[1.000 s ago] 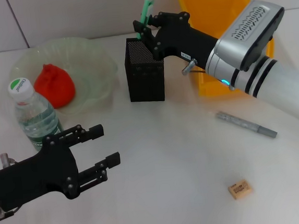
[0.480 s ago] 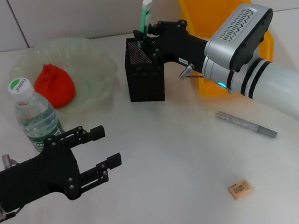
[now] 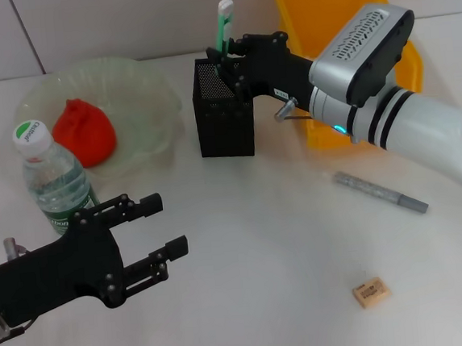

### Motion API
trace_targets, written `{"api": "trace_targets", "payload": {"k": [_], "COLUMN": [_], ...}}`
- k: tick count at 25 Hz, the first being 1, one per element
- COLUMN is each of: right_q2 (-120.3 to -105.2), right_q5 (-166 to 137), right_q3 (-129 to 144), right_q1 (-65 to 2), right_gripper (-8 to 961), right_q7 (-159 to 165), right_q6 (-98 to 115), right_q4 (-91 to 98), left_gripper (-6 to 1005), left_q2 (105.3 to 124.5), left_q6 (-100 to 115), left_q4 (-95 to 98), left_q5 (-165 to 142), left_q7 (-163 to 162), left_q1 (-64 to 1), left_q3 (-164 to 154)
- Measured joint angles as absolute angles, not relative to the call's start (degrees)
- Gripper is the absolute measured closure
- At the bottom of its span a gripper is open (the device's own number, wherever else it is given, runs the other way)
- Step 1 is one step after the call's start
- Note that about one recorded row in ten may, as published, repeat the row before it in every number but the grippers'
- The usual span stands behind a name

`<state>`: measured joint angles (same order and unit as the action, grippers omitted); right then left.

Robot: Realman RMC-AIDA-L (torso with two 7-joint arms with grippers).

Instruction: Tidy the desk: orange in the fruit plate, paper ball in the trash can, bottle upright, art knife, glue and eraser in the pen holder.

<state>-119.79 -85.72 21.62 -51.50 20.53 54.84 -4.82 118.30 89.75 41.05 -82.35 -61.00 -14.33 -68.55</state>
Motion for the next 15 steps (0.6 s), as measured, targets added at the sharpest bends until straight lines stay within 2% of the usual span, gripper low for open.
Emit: {"api": "trace_targets", "payload": {"k": [5,12,15], "right_q2": [-119.79,-119.79,-119.54], "right_q5": [-85.7,-85.7,-85.7], "right_q3": [21.7,21.6,21.3], "right_q1": [-51.7,-51.1,-49.2], "right_gripper": [770,612,485], "right_q7": [20.6,20.6,23.9], "right_q6": [54.8,57.5,64.2], "right_q4": [-5.6,-5.8,-4.7], "left_gripper": [363,363,363], "left_q2": [118.30,118.29,118.30], "left_q6": [89.8,89.7,89.6], "left_q4": [41.0,41.0,41.0], "left_q5": [-82.3,-82.3,-82.3], "left_q7": [-61.0,-61.0,-61.0], "left_q1": [-14.3,-14.3,-14.3], "left_q3": [-68.6,-68.6,-68.6]}}
